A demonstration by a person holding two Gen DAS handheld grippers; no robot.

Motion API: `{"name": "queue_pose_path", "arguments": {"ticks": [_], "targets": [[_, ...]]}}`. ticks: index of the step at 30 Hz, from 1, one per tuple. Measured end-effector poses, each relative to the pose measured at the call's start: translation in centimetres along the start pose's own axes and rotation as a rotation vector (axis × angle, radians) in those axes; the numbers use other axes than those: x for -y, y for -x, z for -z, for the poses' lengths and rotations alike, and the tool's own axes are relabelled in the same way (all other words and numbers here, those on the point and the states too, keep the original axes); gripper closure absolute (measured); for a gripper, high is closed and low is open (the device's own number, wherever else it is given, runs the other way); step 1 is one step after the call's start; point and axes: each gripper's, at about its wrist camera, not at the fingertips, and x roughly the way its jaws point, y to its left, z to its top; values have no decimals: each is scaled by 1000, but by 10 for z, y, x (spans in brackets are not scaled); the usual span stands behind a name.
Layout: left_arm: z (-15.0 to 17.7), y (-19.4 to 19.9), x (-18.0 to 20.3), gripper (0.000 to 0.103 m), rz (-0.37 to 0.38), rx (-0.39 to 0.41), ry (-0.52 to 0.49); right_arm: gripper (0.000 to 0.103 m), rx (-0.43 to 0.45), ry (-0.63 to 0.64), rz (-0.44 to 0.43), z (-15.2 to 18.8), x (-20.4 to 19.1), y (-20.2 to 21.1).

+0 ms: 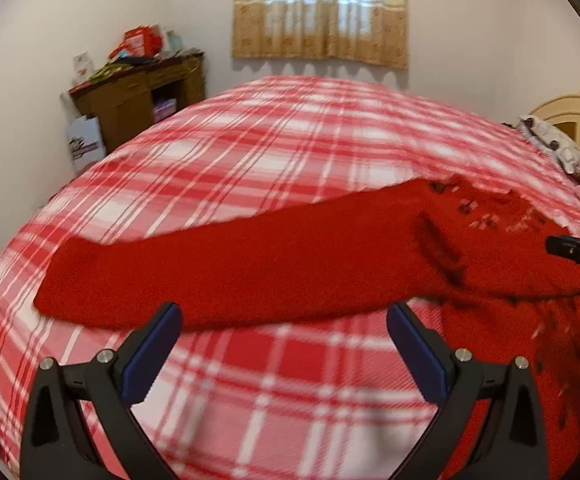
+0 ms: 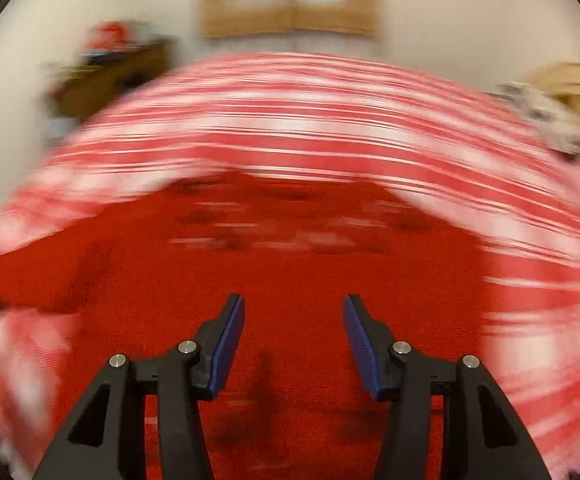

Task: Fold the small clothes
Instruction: 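Move the left gripper to the other sleeve cuff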

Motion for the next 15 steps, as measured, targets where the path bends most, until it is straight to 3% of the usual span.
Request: {"name": "queue_pose_path", "arguments": {"ticks": [3,4,5,7,8,12,15], "targets": [[-20,-5,30,0,61,11,-35,50,-107,-49,55,13,26,-34],[-25,-8,42,0,92,3,-49,49,-118,-60,44,19,28,-40],[-29,-13,55,0,108,-4,-71,46,-62,-66,48,26,28,-37],[-34,-24,84,0,69,17,-146,45,-10,-49,89,36,22,-34],[-33,-37,101,0,-27,25,-211,44,2,-65,93,39,23,-32],[-21,-81,108,0,-158,-63,-278,44,16,-85,76,41,24,-31],[-14,-85,92,0,-113,-77,-231,43,3,-58,15,38,19,-21]]}}
